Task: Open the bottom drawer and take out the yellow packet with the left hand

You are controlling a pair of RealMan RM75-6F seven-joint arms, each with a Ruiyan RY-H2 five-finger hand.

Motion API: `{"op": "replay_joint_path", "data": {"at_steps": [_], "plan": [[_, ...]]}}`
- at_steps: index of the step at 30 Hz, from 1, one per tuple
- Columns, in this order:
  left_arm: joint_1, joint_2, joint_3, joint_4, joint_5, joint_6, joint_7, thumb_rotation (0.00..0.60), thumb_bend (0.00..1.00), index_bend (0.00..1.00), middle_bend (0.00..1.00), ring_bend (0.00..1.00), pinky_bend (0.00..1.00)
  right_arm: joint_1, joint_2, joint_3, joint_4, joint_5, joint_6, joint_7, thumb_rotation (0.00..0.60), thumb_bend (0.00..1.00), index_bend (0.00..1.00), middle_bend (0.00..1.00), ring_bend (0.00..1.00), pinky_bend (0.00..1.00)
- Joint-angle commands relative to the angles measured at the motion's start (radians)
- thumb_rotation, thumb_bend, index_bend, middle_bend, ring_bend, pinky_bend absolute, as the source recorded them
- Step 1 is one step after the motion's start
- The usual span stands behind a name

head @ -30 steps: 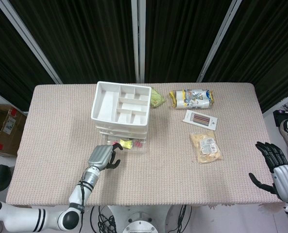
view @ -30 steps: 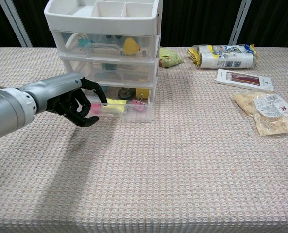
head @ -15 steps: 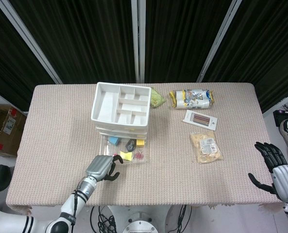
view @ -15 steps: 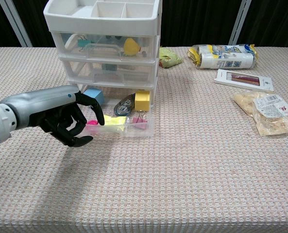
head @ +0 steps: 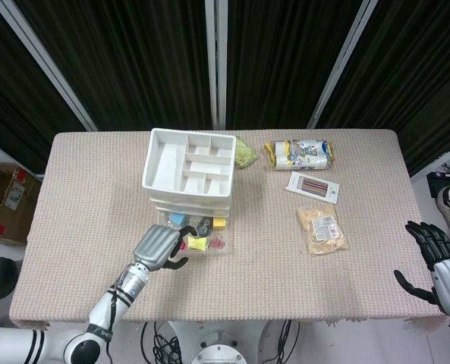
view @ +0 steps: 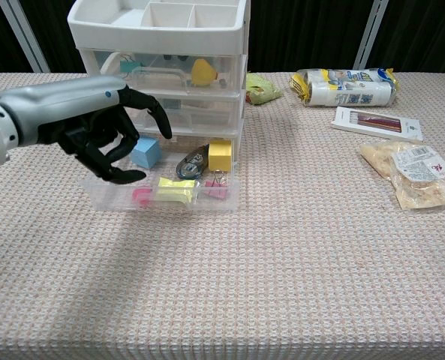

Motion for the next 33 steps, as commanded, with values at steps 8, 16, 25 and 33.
{"op": "replay_joint_path", "data": {"at_steps": [8, 16, 25, 33], "plan": [[-0.126, -0.061, -0.037, 0.190, -0.076, -0.104, 0.130, 0.600, 0.16, 0.40, 0.79, 0.90, 1.00, -0.006, -0.010, -0.001, 0.025, 0.020, -0.012, 0.019, 0.600, 0.21, 0.00, 0.08, 0.00, 0.01], [-0.163, -0.091, -0.026, 0.233, -0.139, -0.128, 0.185, 0.600, 0.16, 0.40, 0.80, 0.90, 1.00, -0.005, -0.015, -0.001, 0.036, 0.026, -0.024, 0.028, 0.600, 0.21, 0.00, 0.08, 0.00, 0.01], [-0.192, -0.128, -0.006, 0.276, -0.175, -0.136, 0.218, 0.600, 0.16, 0.41, 0.80, 0.90, 1.00, -0.006, -0.020, -0.001, 0.043, 0.034, -0.034, 0.033, 0.600, 0.21, 0.00, 0.08, 0.00, 0.01], [-0.212, -0.156, 0.011, 0.301, -0.188, -0.156, 0.225, 0.600, 0.16, 0.41, 0.79, 0.90, 1.00, -0.007, -0.020, -0.001, 0.041, 0.039, -0.041, 0.031, 0.600, 0.21, 0.00, 0.08, 0.00, 0.01]]}}
